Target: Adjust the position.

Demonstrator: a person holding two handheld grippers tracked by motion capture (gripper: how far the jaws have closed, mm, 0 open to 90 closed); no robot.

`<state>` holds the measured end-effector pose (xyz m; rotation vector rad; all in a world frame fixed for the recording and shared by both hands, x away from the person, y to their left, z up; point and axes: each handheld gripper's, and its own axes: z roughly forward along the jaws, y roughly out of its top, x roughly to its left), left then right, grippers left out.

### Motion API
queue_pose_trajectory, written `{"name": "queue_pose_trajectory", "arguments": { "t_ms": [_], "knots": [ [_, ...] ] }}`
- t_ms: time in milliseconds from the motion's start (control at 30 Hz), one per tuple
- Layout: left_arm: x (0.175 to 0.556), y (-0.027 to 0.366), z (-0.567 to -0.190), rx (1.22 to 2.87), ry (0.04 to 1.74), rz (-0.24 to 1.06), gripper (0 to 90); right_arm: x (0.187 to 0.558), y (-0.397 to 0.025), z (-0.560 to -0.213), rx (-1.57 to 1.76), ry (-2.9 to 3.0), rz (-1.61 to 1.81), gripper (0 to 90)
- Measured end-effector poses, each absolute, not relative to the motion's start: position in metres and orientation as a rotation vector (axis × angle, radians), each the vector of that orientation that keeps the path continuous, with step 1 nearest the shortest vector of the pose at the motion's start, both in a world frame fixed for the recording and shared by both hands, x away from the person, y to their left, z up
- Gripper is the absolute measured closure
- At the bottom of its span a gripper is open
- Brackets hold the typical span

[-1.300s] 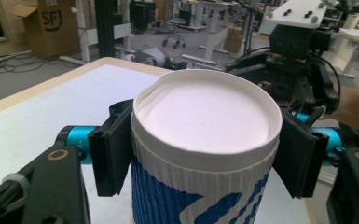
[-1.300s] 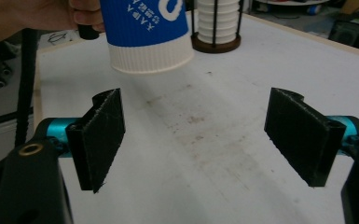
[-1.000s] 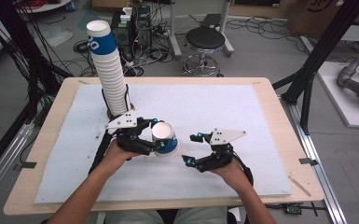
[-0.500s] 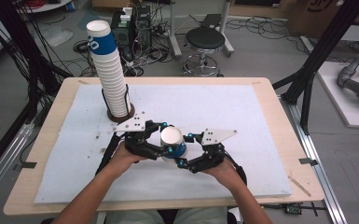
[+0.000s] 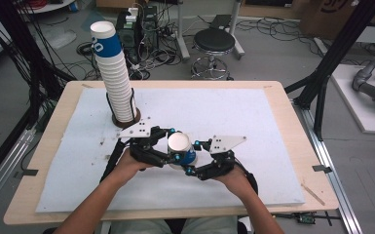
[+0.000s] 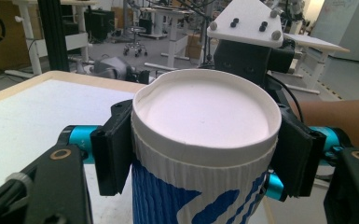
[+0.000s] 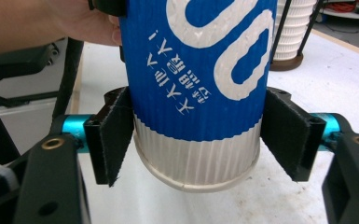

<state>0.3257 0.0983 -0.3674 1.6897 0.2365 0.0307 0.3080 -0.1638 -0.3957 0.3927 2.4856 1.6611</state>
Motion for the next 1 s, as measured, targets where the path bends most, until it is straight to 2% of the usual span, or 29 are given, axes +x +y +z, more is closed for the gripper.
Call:
{"name": "queue_pose_trajectory", "arguments": {
  "t_ms": [200, 233, 333, 1000],
  "knots": [
    [0.325, 0.098, -0.367, 1.73, 0.249, 0.001, 29.1, 0.309, -0.162, -0.391, 0.363, 2.542, 1.587, 32.6],
    [0.325, 0.098, -0.366, 1.752, 0.261, -0.006, 21.0, 0.309, -0.162, -0.388, 0.347, 2.574, 1.539, 32.6],
    [0.326, 0.097, -0.365, 1.805, 0.273, -0.022, 16.8, 0.309, -0.161, -0.385, 0.335, 2.595, 1.515, 32.6],
    [0.33, 0.103, -0.352, 2.008, 0.231, -0.042, 16.8, 0.313, -0.158, -0.358, 0.22, 2.737, 1.129, 32.9]
  ]
}}
